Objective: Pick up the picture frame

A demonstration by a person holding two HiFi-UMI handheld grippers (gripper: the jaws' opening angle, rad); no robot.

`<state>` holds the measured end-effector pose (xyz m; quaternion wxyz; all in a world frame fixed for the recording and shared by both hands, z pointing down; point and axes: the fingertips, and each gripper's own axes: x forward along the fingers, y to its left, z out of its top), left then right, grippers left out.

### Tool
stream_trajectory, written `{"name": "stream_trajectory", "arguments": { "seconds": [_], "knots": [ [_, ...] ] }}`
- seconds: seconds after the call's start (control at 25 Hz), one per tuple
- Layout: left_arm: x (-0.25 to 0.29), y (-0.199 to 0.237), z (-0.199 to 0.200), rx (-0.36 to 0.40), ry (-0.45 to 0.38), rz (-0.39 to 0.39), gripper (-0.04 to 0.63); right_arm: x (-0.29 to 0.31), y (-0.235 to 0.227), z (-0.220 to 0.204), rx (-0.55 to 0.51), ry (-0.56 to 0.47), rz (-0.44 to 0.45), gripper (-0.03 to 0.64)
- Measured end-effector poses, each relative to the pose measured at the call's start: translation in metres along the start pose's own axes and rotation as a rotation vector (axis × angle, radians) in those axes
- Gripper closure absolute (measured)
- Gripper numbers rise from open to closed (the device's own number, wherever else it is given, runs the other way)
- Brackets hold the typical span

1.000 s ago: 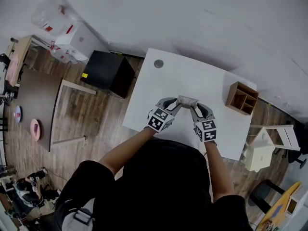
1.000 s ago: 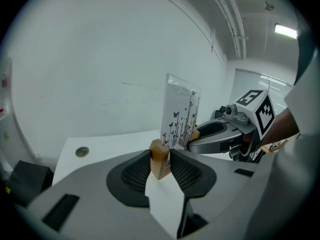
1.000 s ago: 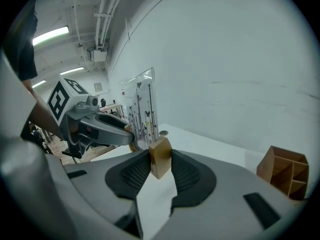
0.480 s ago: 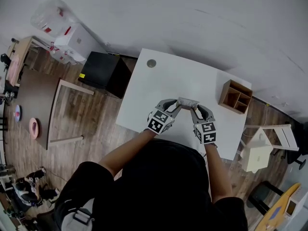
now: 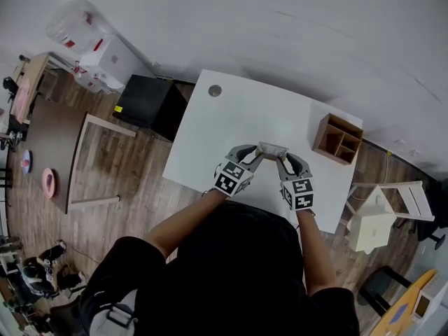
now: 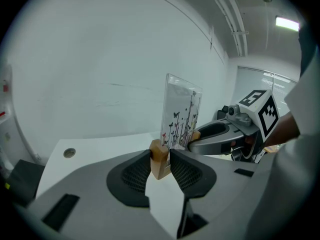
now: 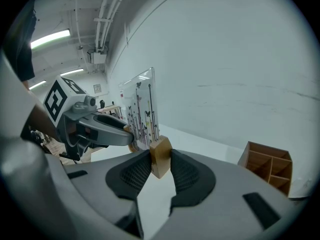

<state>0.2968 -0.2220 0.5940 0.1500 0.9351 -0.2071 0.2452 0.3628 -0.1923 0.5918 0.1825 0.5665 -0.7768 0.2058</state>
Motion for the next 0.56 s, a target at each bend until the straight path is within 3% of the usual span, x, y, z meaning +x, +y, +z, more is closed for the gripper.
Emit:
{"name": "stream_trajectory", "arguments": {
  "seconds": [0.56],
  "knots": [
    [0.011, -0.016, -0.003, -0.001, 0.007, 0.012, 0.468, -0.01, -0.012, -0.013, 0.009, -0.003, 0.01, 0.489]
  ]
}}
